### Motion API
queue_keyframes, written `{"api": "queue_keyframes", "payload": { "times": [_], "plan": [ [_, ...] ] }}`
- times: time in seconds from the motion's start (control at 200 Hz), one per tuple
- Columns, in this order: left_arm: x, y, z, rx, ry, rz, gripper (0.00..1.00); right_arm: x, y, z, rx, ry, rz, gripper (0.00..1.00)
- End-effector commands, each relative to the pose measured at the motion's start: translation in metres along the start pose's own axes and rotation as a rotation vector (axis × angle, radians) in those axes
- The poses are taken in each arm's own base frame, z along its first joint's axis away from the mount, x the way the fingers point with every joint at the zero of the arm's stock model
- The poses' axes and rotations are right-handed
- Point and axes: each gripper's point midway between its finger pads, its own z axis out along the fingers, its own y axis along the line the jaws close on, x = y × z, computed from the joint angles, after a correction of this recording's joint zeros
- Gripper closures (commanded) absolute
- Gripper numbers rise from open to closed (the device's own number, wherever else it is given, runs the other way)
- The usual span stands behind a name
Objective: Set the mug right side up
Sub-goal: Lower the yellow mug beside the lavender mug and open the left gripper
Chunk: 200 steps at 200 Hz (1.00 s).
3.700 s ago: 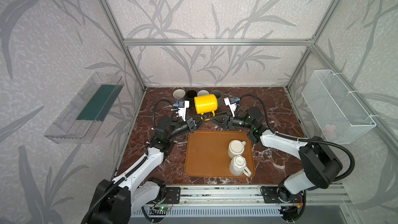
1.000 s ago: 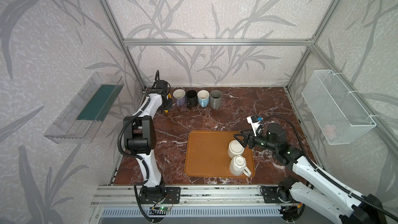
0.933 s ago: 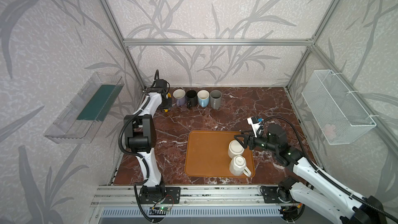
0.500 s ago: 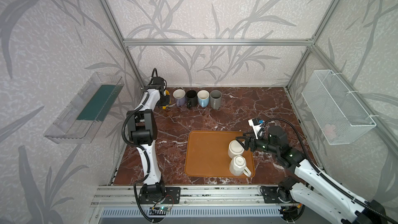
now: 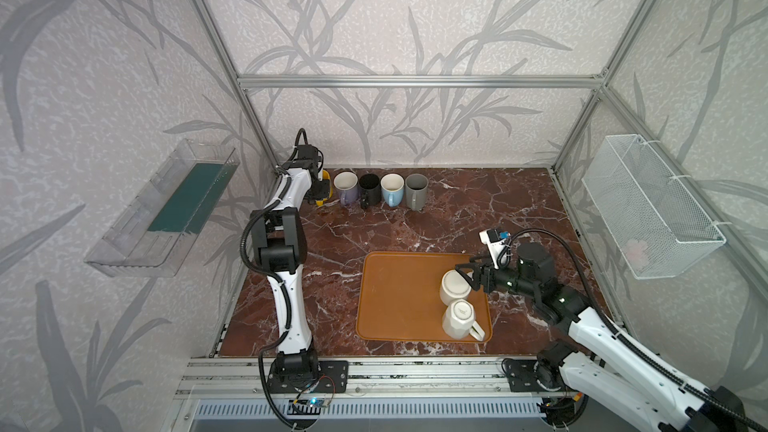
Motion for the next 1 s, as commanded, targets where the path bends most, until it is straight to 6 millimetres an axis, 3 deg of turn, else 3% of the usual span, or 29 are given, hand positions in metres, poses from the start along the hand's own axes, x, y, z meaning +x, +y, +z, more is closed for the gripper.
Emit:
{"api": "queue_keyframes", "payload": {
  "times": [0.0, 0.4, 0.995],
  "plan": [
    [-0.02, 0.0, -0.009, 0.014, -0.069, 0.0, 1.0, -0.004, 0.001, -0.006, 0.014, -0.009, -0.02, 0.31],
    [-0.015, -0.005, 0.011, 0.035, -0.059, 0.013, 1.0, 0.001, -0.002, -0.013, 0.037, 0.003, -0.031, 0.31],
    [-0.003, -0.012, 0.016, 0.068, -0.012, 0.029, 1.0, 0.0, -0.002, -0.008, 0.036, 0.012, -0.026, 0.31]
  ]
}}
